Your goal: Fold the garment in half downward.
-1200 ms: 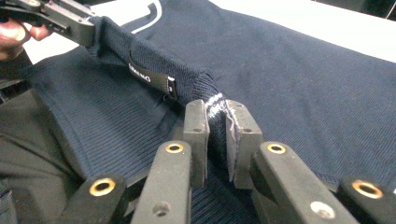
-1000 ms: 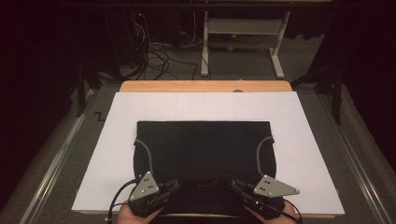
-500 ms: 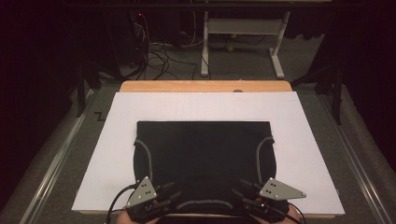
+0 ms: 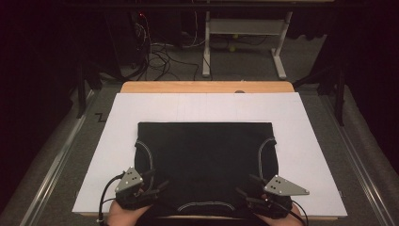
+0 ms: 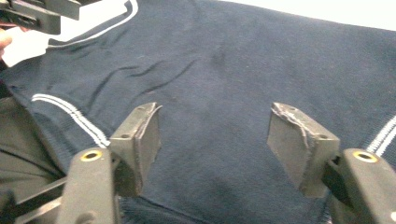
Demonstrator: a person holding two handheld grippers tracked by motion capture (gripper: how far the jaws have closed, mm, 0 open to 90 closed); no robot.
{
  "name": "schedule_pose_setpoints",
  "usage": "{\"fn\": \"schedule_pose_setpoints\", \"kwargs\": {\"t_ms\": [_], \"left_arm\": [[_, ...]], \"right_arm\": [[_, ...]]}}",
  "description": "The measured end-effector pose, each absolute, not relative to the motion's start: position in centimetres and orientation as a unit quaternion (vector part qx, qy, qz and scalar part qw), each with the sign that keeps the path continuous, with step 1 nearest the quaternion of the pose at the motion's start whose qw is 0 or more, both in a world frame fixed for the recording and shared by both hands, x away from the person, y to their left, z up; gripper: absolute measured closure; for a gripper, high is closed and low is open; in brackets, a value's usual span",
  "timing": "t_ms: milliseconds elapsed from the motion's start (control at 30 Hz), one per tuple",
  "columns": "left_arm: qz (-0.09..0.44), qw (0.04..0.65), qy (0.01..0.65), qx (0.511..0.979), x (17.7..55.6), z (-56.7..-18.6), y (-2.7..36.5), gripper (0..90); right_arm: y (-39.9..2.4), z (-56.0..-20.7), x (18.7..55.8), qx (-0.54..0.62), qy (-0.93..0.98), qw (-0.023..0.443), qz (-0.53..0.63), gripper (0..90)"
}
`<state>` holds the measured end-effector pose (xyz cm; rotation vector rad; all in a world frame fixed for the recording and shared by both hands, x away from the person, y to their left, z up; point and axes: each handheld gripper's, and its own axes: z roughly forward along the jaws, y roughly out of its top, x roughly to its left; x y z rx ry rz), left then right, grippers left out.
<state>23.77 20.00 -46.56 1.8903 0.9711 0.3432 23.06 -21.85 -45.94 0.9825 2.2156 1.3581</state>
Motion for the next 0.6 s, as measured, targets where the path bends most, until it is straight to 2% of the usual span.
{"fn": "schedule_pose_setpoints", "kwargs": {"t_ms": [100,200,300,600], "left_arm": [[0.140,0.472,0.400,0.773,24.2,-46.5,20.8,24.7],[0.147,0.475,0.405,0.768,24.5,-46.5,21.7,24.5],[0.152,0.478,0.413,0.760,24.8,-46.3,22.6,24.3],[0.143,0.478,0.442,0.746,26.0,-46.4,25.5,9.5]], "right_arm": [[-22.3,-46.0,23.4,0.358,0.778,0.180,0.485,27.9],[-22.7,-46.0,23.7,0.373,0.766,0.167,0.496,21.2],[-22.9,-45.8,23.7,0.380,0.759,0.182,0.497,15.5],[-23.4,-45.9,24.2,0.397,0.749,0.205,0.489,5.0]]}}
